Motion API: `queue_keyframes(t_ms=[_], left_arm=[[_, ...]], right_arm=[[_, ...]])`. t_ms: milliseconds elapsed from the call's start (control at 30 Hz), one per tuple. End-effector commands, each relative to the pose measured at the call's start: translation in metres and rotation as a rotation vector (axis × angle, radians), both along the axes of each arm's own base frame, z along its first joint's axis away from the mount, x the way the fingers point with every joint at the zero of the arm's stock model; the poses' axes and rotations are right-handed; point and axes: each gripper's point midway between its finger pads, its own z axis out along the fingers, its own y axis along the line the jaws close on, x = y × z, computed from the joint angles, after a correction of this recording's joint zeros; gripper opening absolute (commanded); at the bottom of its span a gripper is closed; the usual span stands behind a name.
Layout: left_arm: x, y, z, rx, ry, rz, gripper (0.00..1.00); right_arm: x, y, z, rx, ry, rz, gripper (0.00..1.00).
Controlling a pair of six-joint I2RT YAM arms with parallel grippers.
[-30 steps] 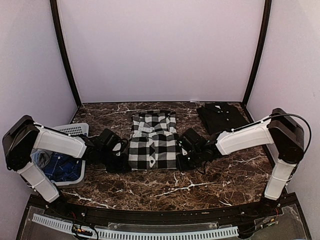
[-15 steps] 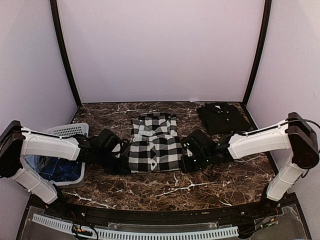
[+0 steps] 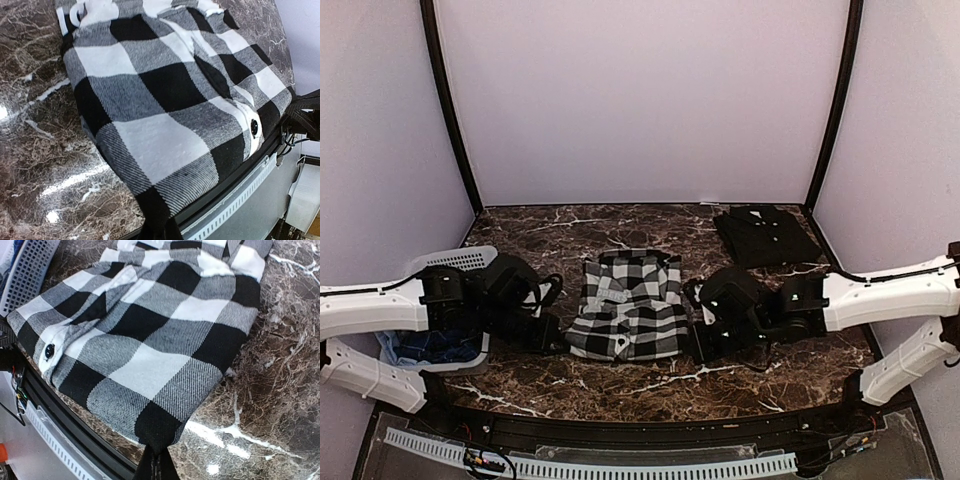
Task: Fold and stack the long sleeve shirts
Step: Pick up the 2/3-rectangle-folded shirt from the center of the board, then fold the 2/3-rectangle-folded shirt at the center of the board.
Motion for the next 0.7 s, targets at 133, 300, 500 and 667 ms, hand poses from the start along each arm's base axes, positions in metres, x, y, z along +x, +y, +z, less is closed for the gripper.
queue_keyframes(t_ms=[133,300,500,667], left_arm=[[0.047,-0.010,0.071,0.050,-0.154,0.004,0.00],[0.089,-0.017,0.074,-0.004,-0.158,0.001,0.00],[0.174,-0.020,0.071,-0.065,-0.215,0.040,0.00],[0.247,-0.023,0.034,-0.083,-0.205,0.104,0.00]], right_arm=[[0.044,0.027,0.081,0.111,-0.110,-0.019,0.00],[0.107,0.029,0.096,0.139,-0.166,-0.057,0.00],[0.183,0.021,0.065,0.173,-0.150,-0.120,0.00],[0.248,0.015,0.035,0.159,-0.150,-0.188,0.00]])
